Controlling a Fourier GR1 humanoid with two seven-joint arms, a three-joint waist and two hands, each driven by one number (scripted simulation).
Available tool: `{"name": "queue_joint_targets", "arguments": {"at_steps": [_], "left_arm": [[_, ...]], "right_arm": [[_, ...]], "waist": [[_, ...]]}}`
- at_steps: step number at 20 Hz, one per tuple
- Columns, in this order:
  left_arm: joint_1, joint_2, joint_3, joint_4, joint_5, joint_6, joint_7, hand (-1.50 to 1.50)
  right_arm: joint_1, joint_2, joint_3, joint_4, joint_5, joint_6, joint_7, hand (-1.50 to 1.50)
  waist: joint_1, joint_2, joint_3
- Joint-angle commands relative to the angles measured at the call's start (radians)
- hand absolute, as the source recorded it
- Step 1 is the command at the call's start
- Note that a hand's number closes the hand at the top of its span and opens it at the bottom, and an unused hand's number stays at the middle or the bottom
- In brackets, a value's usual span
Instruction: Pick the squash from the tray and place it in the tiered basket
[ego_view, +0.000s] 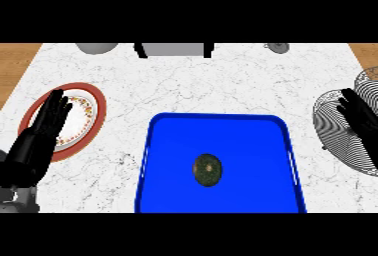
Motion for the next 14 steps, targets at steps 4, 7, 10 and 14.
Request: {"name": "queue_joint_targets", "arguments": {"at_steps": [4,7,10,14], "left_arm": [[-0.047,0.037,-0.015,0.044,-0.153,0.096,0.077,0.0],[-0.014,0.029,0.004,0.09,-0.139,0.11,0.083,0.0],[-0.056,0.067,0.015,0.118,-0.185,0.13,0.126,0.0],[-0.084,0.053,-0.002,0.122,-0.205,0.103,0.157,0.0]], "right_arm": [[-0.071,0.293,0.163,-0.075,0.01,-0.119,-0.044,1.5],[-0.061,0.428,-0.087,-0.13,-0.126,-0.316,-0.187,1.5],[0.108,0.341,0.127,-0.017,0.28,-0.5,0.026,-1.5],[0.234,0.425,0.277,-0.195,0.447,-0.626,0.034,-1.5]], "waist": [[0.005,0.002,-0.017],[-0.126,-0.046,0.029],[-0.045,0.001,-0.022],[-0.02,-0.002,-0.019]]}}
